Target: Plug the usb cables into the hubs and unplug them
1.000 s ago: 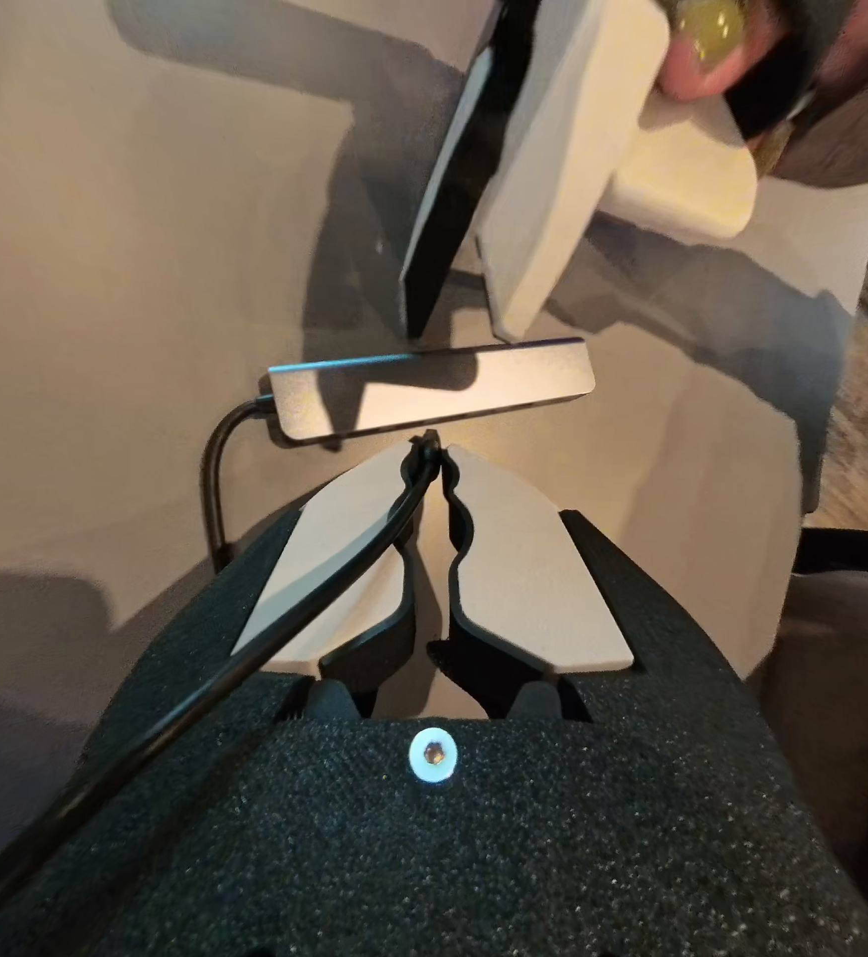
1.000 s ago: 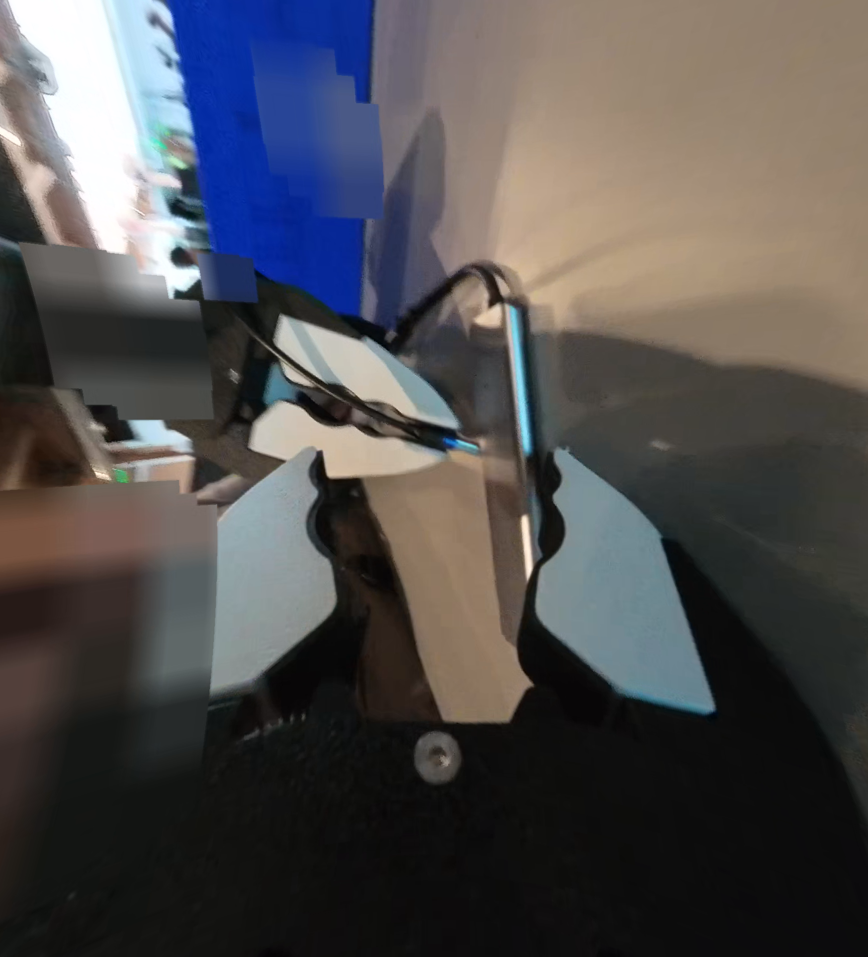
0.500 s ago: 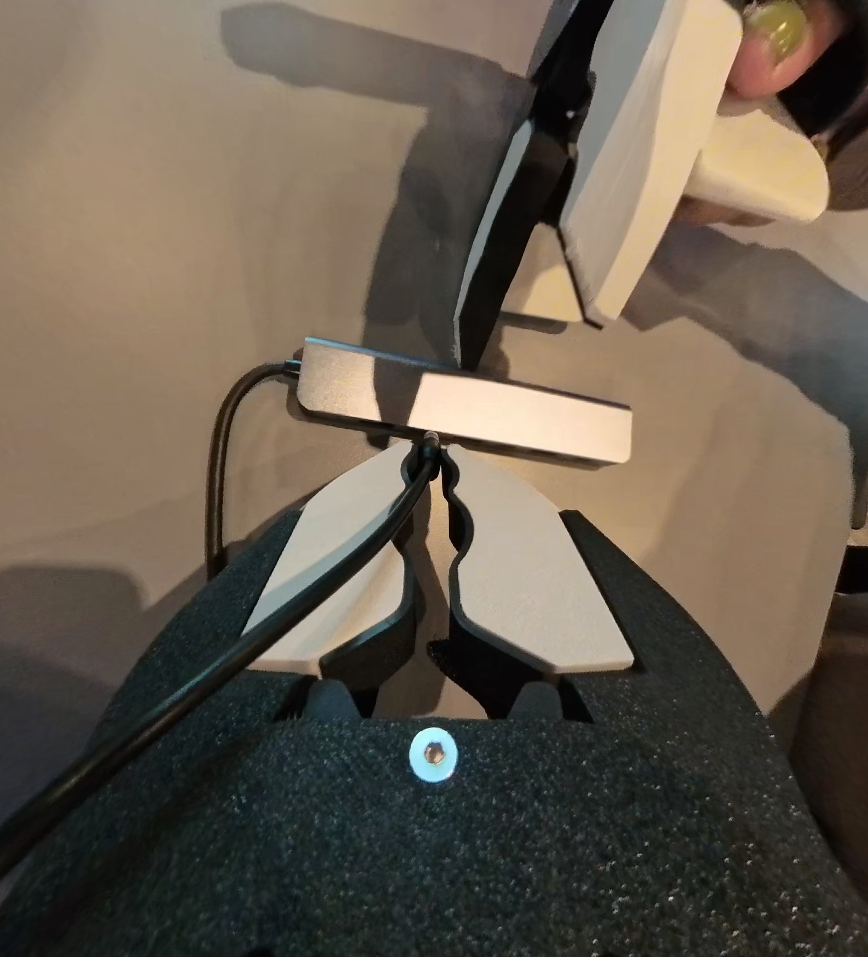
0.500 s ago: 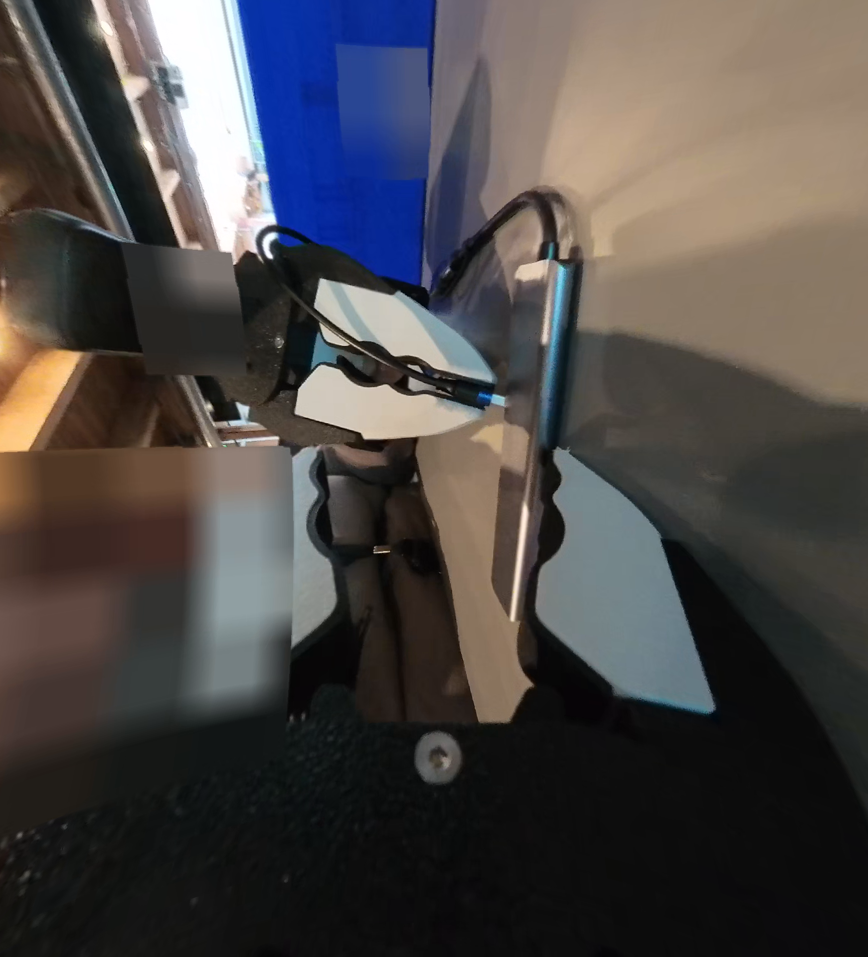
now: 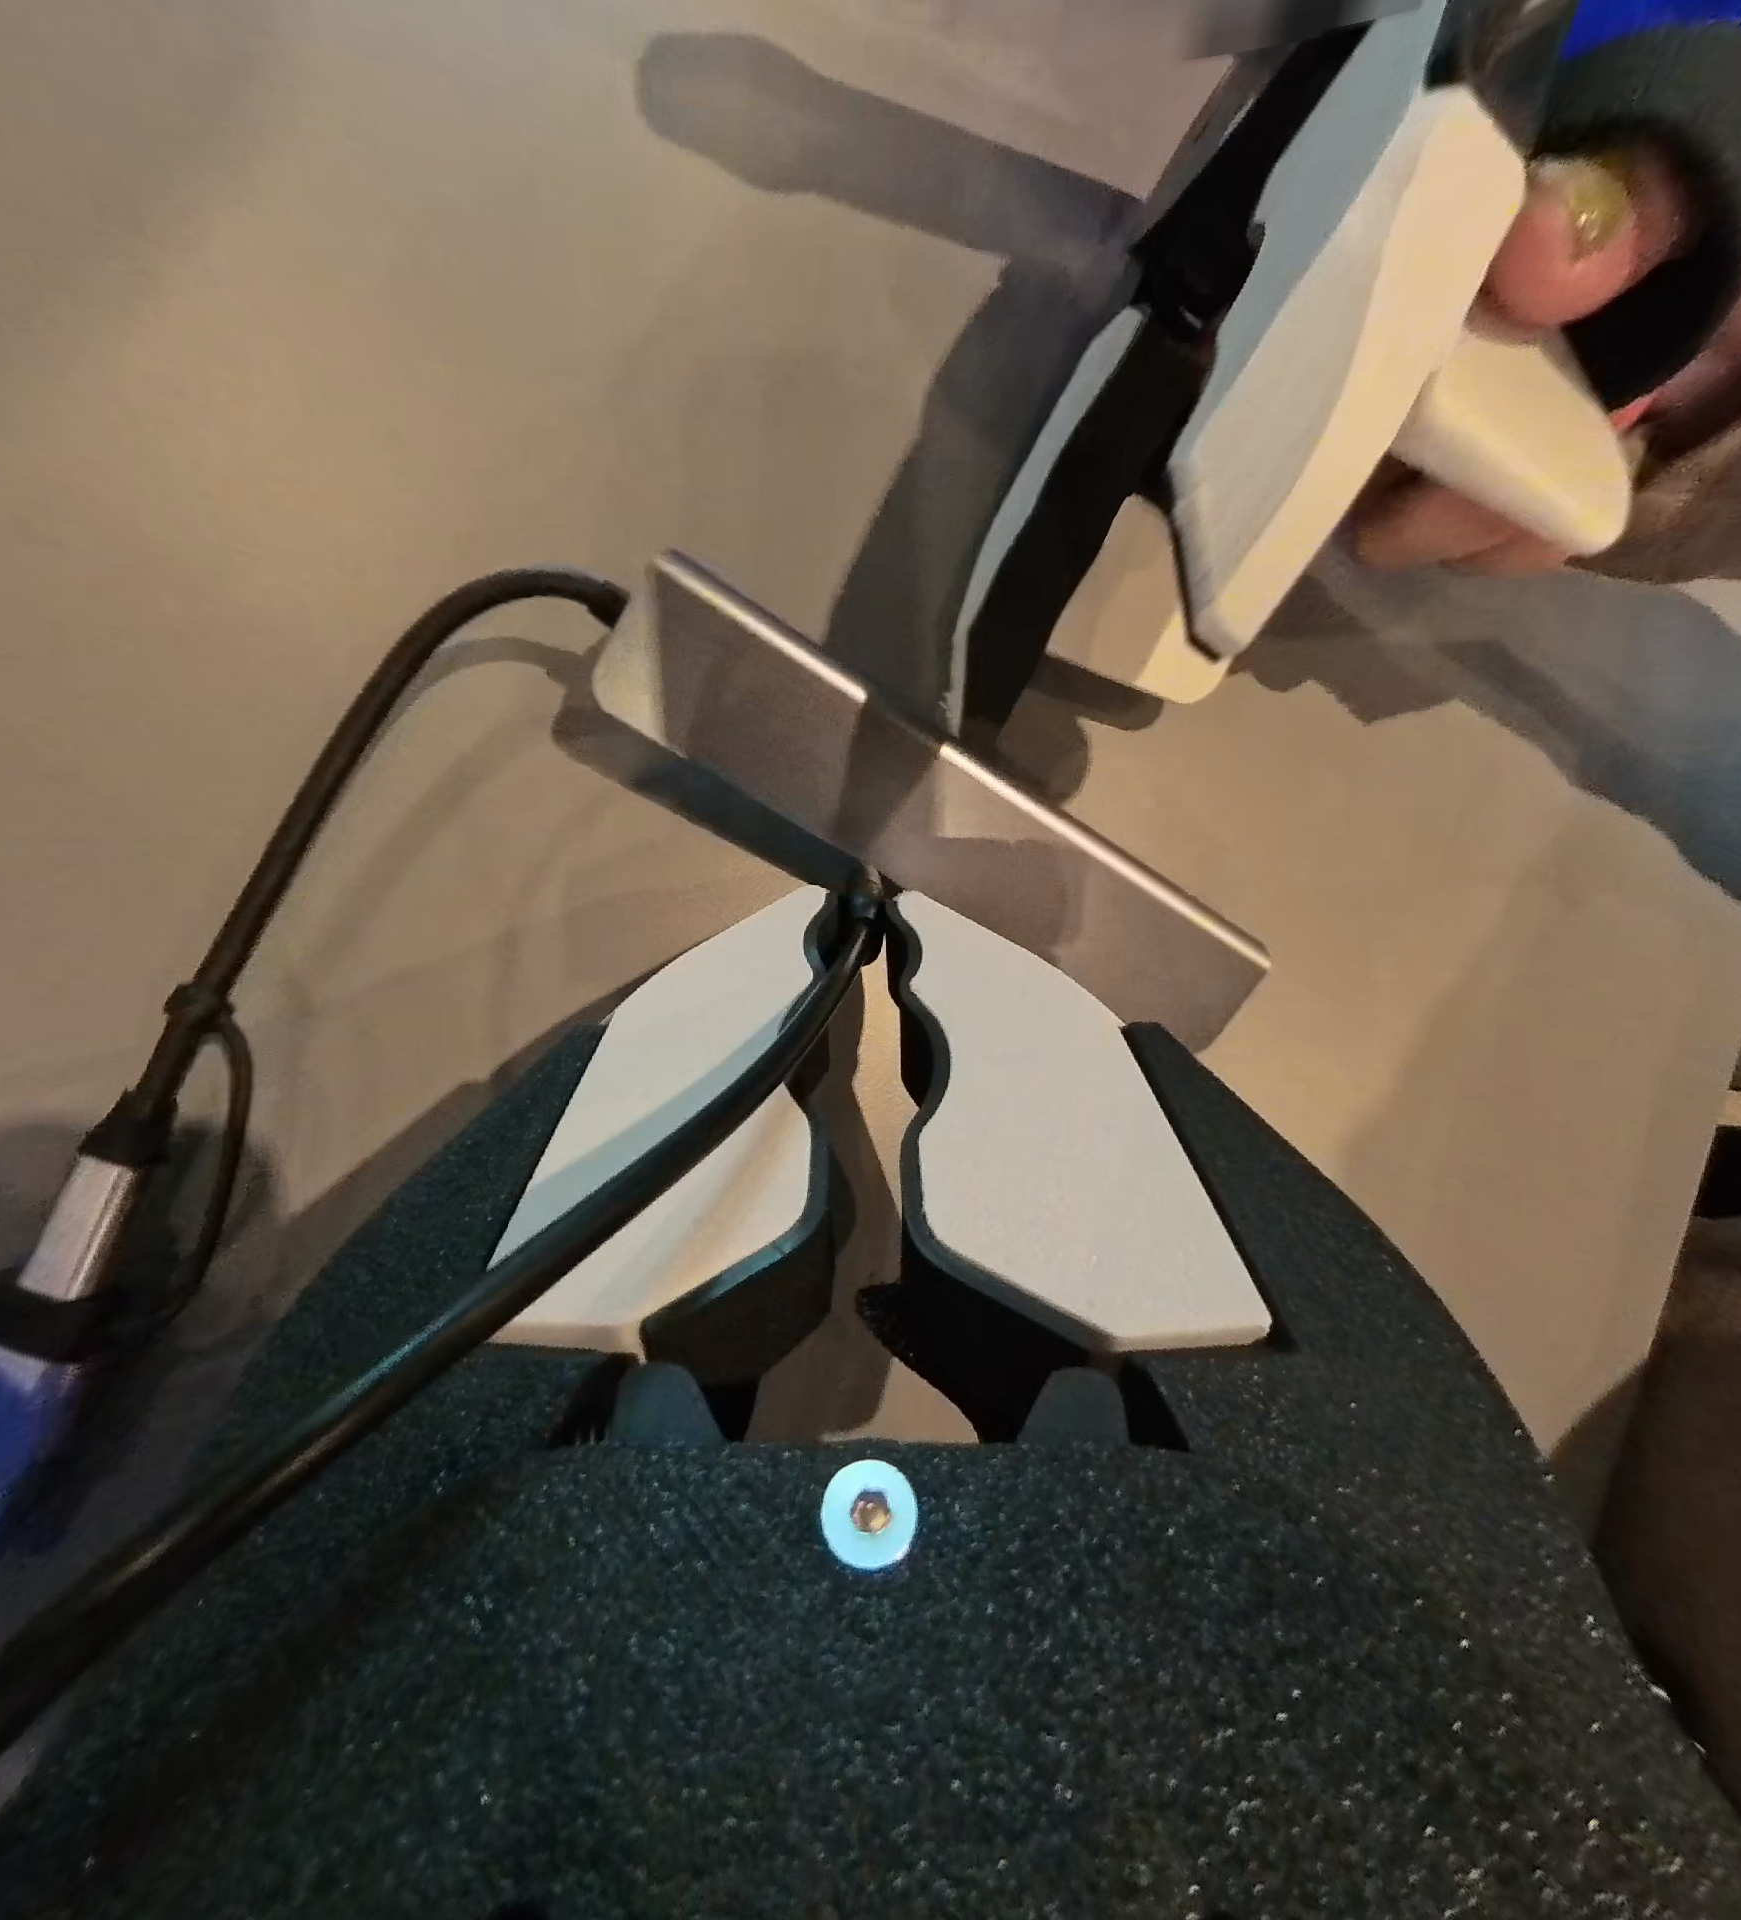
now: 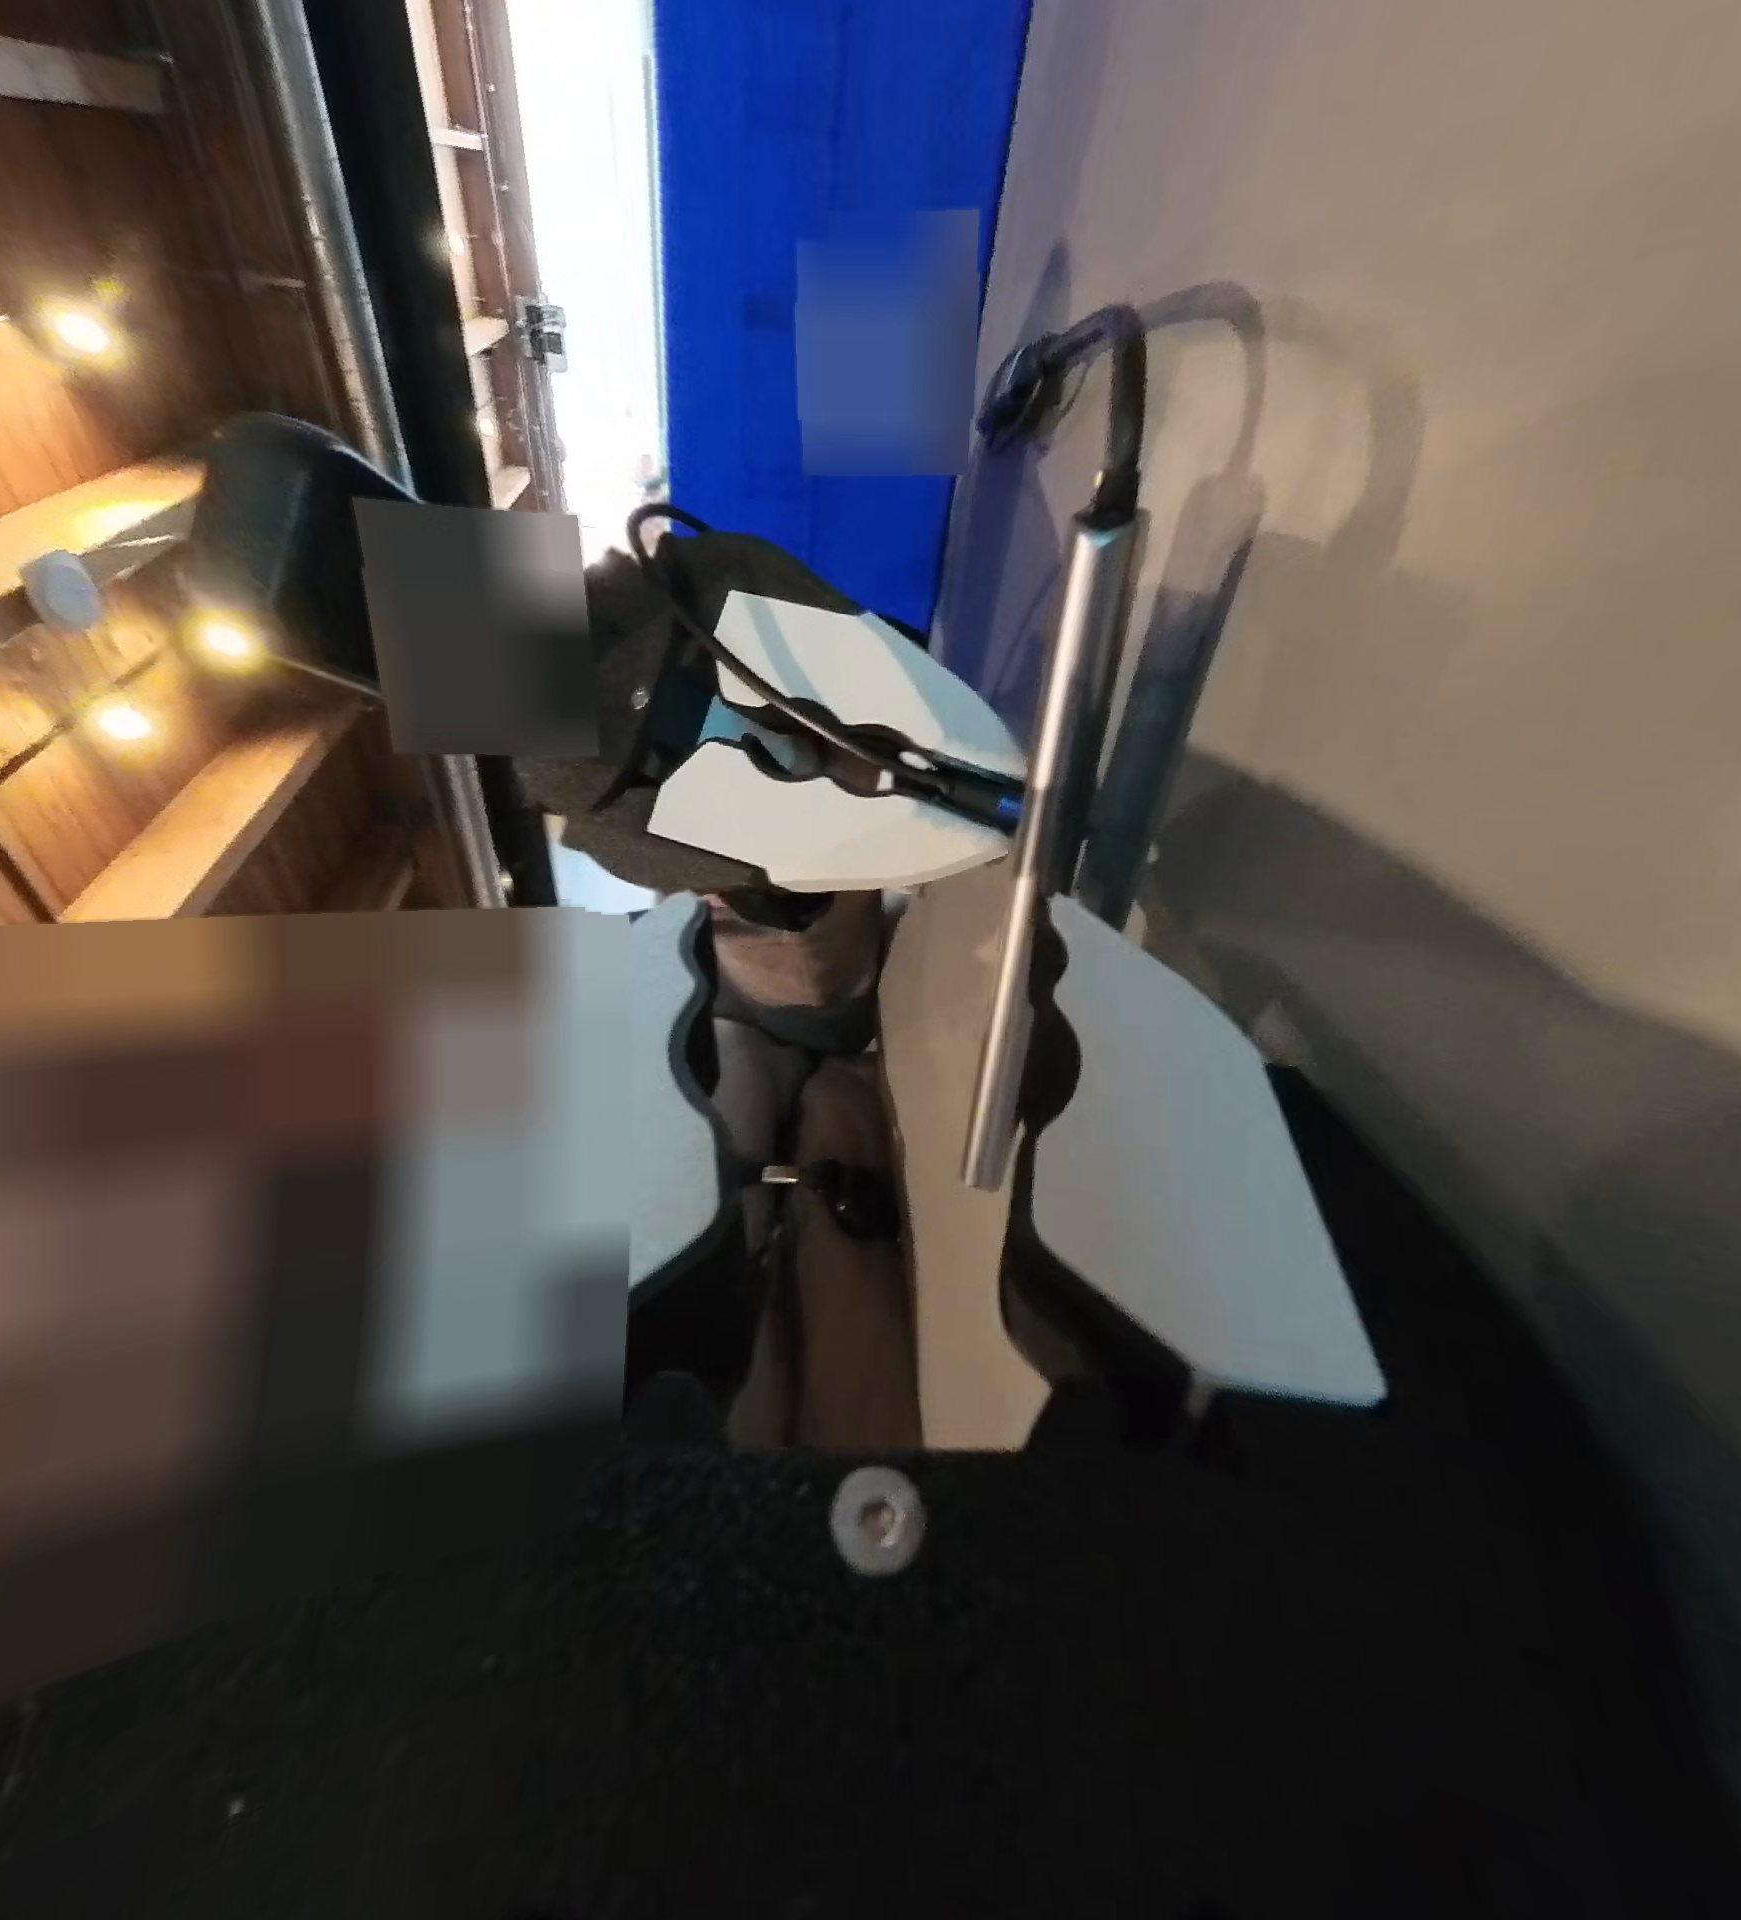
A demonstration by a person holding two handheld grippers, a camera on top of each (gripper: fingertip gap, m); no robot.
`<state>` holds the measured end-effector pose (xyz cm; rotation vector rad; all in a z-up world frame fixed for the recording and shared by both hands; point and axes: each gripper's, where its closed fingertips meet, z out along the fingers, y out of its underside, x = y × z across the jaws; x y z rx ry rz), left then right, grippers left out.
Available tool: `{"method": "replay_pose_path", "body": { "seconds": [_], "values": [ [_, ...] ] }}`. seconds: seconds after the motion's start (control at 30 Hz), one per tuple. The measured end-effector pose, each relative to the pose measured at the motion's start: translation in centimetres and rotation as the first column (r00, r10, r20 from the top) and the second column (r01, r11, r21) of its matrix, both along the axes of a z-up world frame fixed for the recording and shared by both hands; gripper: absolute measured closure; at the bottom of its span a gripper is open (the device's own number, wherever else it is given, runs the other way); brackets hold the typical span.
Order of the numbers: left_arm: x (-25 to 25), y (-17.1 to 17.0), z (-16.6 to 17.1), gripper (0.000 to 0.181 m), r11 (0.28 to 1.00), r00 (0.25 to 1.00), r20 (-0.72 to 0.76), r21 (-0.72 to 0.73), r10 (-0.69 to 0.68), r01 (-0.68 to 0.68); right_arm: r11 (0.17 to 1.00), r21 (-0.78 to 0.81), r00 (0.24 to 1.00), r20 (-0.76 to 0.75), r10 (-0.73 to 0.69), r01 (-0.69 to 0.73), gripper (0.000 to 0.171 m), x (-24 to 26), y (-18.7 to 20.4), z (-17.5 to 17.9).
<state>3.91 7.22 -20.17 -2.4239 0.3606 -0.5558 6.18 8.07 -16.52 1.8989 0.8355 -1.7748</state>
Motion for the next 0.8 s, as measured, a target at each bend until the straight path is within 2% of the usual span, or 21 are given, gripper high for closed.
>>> {"method": "replay_pose_path", "body": {
  "seconds": [0.07, 0.17, 0.3, 0.5, 0.63, 0.8],
  "values": [
    [0.0, 0.0, 0.0, 0.173, 1.000, 1.000, 0.005, 0.001, 0.002, -0.002, 0.998, 0.057, 1.000, 0.012, -0.010, 0.009, 0.119, -0.2, 0.1, -0.4],
    [-0.1, -0.1, 0.0, 0.173, 1.000, 1.000, 0.011, -0.003, 0.003, -0.003, 0.993, 0.117, 0.999, 0.017, -0.031, 0.028, 0.118, -0.6, 0.4, -0.6],
    [-0.3, -0.2, 0.0, 0.173, 1.000, 0.999, 0.034, -0.005, 0.008, -0.008, 0.999, 0.037, 0.999, -0.030, -0.021, 0.022, 0.117, -0.8, 0.3, 0.1],
    [-0.3, -0.1, 0.0, 0.173, 1.000, 0.999, 0.032, -0.008, 0.007, -0.007, 0.989, 0.142, 0.999, 0.001, -0.035, 0.035, 0.131, -0.9, 0.5, -0.9],
    [-0.3, -0.1, 0.0, 0.173, 1.000, 0.999, 0.034, -0.004, 0.007, -0.007, 0.988, 0.142, 0.997, 0.031, -0.065, 0.060, 0.138, -1.2, 0.8, -1.3],
    [-0.1, -0.1, 0.0, 0.173, 1.000, 0.999, 0.041, 0.000, 0.002, -0.002, 0.949, 0.314, 0.992, 0.125, -0.034, -0.007, 0.135, -1.2, 0.5, -2.8]
  ]
}}
